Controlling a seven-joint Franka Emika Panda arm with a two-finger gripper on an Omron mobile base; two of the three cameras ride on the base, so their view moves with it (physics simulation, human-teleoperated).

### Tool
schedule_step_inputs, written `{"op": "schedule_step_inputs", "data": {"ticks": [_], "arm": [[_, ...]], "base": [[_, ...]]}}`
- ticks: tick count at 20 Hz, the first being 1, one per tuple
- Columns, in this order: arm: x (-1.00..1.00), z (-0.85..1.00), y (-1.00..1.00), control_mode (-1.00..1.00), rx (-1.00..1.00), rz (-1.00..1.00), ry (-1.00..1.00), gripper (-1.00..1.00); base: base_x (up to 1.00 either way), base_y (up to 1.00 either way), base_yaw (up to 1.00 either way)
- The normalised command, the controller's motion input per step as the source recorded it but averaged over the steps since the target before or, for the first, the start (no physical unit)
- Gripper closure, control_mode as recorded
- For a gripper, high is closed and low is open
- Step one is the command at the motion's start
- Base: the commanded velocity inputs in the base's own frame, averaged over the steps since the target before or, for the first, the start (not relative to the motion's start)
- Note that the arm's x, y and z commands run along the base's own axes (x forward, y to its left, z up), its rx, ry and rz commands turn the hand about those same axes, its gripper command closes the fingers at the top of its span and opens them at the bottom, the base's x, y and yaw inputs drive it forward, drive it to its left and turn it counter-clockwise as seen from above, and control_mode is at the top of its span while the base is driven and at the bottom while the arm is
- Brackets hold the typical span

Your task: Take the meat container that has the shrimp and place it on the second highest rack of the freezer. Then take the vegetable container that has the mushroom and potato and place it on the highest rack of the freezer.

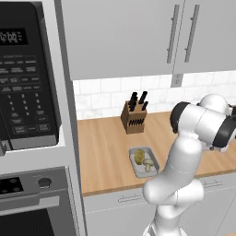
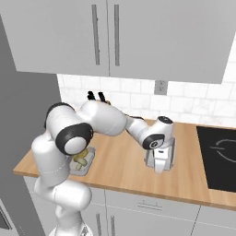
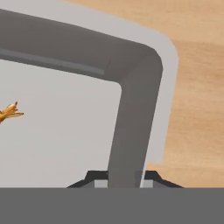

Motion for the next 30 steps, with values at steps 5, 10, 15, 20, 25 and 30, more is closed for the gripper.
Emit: {"op": "schedule_step_inputs", "data": {"ticks": [5, 10, 15, 20, 25, 30], "arm": [[-0.24, 0.71, 0.25, -1.0, 0.0, -0.09, -0.07, 1.0], [-0.52, 0.6, 0.78, -1.0, -0.05, -0.01, -0.08, 1.0], [-0.82, 0.41, 0.98, -1.0, -0.12, 0.0, -0.08, 1.0], [-0.64, 0.52, 0.68, -1.0, -0.02, 0.0, 0.0, 1.0], [-0.56, 0.49, 0.39, -1.0, 0.0, 0.0, 0.0, 1.0], [-0.08, 0.5, 0.46, -1.0, 0.0, 0.0, 0.1, 1.0]], "base": [[0.0, 0.0, 0.0], [0.0, 0.0, 0.0], [0.0, 0.0, 0.0], [0.0, 0.0, 0.0], [0.0, 0.0, 0.0], [0.0, 0.0, 0.0]]}}
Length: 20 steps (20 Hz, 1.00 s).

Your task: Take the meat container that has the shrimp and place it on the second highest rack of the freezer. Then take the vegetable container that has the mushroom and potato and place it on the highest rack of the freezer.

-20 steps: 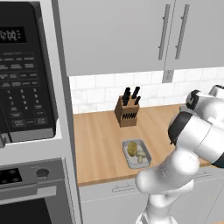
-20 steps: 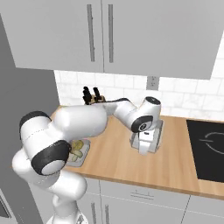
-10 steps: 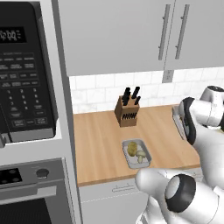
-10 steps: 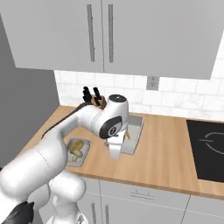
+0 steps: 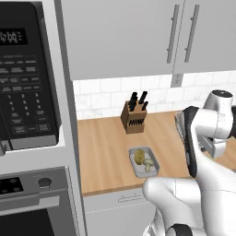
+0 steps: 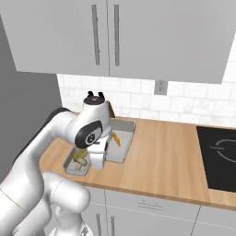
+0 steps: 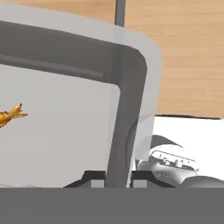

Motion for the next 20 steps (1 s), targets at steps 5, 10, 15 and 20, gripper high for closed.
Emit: {"op": "schedule_step_inputs", "data": {"ticks": [5, 10, 15, 20], "arm": [[0.0, 0.36, 0.45, -1.0, 0.0, 0.0, 0.15, 1.0], [-0.01, 0.28, 0.48, -1.0, 0.0, 0.0, 0.23, 1.0], [-0.05, 0.1, 0.48, -1.0, 0.0, 0.0, 0.17, 1.0], [-0.27, 0.06, 0.14, -1.0, 0.0, 0.0, 0.02, 1.0]], "base": [[0.0, 0.0, 0.0], [0.0, 0.0, 0.0], [0.0, 0.0, 0.0], [0.0, 0.0, 0.0]]}}
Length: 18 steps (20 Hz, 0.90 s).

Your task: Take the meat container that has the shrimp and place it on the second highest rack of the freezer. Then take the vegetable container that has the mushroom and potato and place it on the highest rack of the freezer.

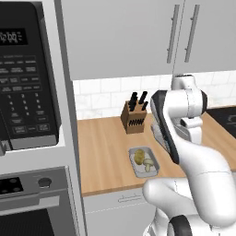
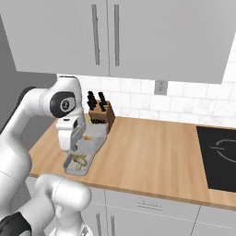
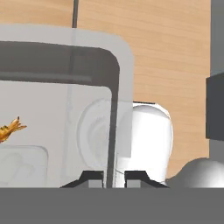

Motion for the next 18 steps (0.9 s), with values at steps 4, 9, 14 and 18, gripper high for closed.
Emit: {"op": "schedule_step_inputs", "data": {"ticks": [4, 9, 14, 18], "arm": [[-0.66, 0.01, -0.09, -1.0, 0.0, 0.0, -0.17, 1.0], [-0.37, 0.18, 0.0, -1.0, 0.0, -0.01, -0.19, 1.0], [-0.06, 0.33, -0.01, -1.0, 0.01, -0.01, -0.06, 1.0], [0.0, 0.17, 0.0, -1.0, 0.0, 0.0, 0.0, 1.0]], "base": [[0.0, 0.0, 0.0], [0.0, 0.0, 0.0], [0.0, 0.0, 0.0], [0.0, 0.0, 0.0]]}}
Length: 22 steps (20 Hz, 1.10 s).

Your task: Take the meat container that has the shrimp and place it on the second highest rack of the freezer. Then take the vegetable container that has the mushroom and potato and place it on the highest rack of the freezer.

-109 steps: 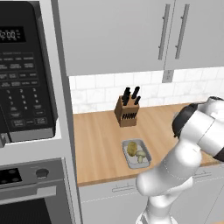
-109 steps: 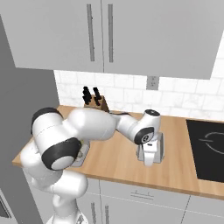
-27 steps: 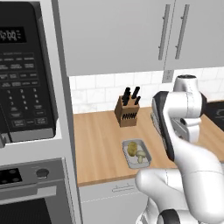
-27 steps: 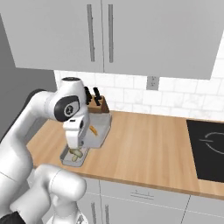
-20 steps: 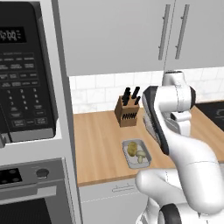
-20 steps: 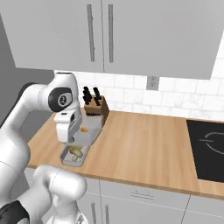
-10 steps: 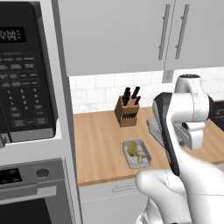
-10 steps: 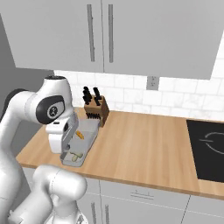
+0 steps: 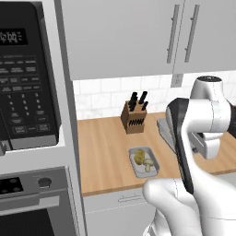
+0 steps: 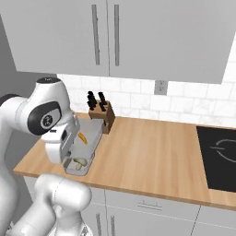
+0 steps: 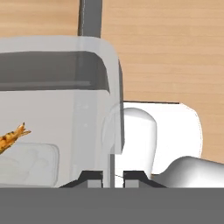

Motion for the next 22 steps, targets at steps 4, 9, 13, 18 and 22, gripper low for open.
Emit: {"op": "schedule_step_inputs", "data": {"ticks": [4, 9, 13, 18, 22], "arm": [[0.0, 0.01, -0.04, -1.0, 0.0, 0.0, 0.0, 1.0], [0.0, 0.0, -0.01, -1.0, 0.0, 0.0, 0.0, 1.0], [0.0, 0.0, 0.0, 1.0, 0.0, 0.0, 0.0, 1.0], [0.0, 0.0, 0.0, 1.0, 0.0, 0.0, 0.0, 1.0], [0.0, 0.0, 0.0, 1.0, 0.0, 0.0, 0.0, 1.0]], "base": [[0.0, 0.0, 0.0], [0.0, 0.0, 0.0], [-0.05, 0.0, 0.03], [-0.65, -0.25, 0.29], [-0.66, -0.05, 0.46]]}}
